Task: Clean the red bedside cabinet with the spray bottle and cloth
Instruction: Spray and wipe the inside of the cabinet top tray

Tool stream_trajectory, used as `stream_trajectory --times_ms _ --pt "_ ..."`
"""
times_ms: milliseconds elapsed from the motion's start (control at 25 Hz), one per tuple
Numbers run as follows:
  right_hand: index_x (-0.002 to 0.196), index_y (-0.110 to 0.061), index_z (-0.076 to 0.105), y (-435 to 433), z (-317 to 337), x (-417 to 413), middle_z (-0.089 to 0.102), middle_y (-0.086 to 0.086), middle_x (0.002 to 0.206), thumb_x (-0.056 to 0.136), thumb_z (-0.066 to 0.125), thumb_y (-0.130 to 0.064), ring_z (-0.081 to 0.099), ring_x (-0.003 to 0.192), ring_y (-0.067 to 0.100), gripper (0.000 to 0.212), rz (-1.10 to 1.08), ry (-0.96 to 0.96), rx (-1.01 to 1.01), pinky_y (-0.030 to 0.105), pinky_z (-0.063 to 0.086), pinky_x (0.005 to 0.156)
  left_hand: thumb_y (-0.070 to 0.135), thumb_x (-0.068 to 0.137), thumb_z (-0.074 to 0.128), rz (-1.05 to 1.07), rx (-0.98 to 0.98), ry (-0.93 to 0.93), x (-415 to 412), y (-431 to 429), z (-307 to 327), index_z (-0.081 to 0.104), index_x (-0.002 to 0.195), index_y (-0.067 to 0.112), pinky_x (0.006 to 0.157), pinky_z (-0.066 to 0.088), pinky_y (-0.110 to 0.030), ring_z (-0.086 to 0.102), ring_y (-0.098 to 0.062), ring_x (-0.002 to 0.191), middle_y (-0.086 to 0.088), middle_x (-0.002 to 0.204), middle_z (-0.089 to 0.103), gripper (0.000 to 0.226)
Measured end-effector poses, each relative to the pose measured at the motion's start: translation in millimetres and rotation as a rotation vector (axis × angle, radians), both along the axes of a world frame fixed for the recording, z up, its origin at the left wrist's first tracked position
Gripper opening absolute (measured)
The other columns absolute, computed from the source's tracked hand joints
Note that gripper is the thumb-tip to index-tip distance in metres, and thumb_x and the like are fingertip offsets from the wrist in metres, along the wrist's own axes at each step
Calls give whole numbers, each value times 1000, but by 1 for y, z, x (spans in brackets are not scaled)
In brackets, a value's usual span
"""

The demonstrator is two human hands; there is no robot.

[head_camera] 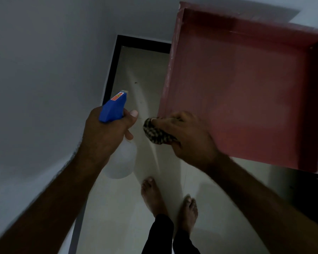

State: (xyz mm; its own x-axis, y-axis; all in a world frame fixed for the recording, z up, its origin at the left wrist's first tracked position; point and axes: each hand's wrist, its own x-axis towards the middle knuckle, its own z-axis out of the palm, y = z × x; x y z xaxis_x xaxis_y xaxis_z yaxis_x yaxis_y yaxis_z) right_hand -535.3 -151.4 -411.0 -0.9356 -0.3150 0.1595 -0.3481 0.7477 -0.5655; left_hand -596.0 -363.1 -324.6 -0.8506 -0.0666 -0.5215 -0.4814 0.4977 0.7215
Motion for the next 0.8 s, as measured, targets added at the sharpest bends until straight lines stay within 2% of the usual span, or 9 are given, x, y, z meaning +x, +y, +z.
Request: stream_trajectory --times_ms 120,200,280,360,520,680,800 --pt "138 -15 67 2 0 -20 75 9 111 87 55 -34 51 102 21 56 -92 -17 -11 34 44 83 30 89 72 -25 23 7 -5 4 2 64 90 6 61 45 -24 65 -8 55 -19 79 71 25" --pt "143 -19 63 4 -2 -35 71 13 114 83 55 -21 56 105 25 60 -223 -83 -61 41 53 88 30 89 71 -96 5 -2 -9 7 2 63 88 7 58 44 -18 64 -5 55 -16 78 70 24" --pt "144 -19 62 3 -6 -37 71 12 118 80 54 -14 60 107 29 65 -301 -104 -123 48 53 89 30 88 72 -157 -16 -8 -13 10 0 64 88 9 57 45 -17 65 -6 56 -12 75 70 23" --pt "139 -13 66 2 -6 -28 73 11 116 79 52 -15 61 105 31 61 -319 -58 -174 48 52 88 30 88 73 -232 -44 -8 -20 12 -5 64 87 10 60 45 -22 67 -8 58 -9 72 70 23" --pt "132 -6 70 2 -2 -5 72 9 111 78 53 -11 61 101 27 57 -380 29 -219 42 54 85 32 87 74 -307 -84 -48 -32 16 -19 64 88 7 61 44 -22 66 -7 56 -10 72 69 27" --pt "134 -9 69 7 -4 -10 67 -4 113 78 57 -10 59 101 23 57 -302 20 -220 43 54 83 32 88 73 -294 -90 -51 -40 23 -29 65 87 9 67 49 -29 69 -15 63 -10 75 69 25" --pt "138 -14 66 15 -9 -24 72 -1 118 81 64 -13 60 105 26 57 -179 28 -119 49 53 82 32 88 72 -278 -73 -39 -43 28 -28 65 88 9 68 49 -28 68 -13 61 -8 74 69 25"
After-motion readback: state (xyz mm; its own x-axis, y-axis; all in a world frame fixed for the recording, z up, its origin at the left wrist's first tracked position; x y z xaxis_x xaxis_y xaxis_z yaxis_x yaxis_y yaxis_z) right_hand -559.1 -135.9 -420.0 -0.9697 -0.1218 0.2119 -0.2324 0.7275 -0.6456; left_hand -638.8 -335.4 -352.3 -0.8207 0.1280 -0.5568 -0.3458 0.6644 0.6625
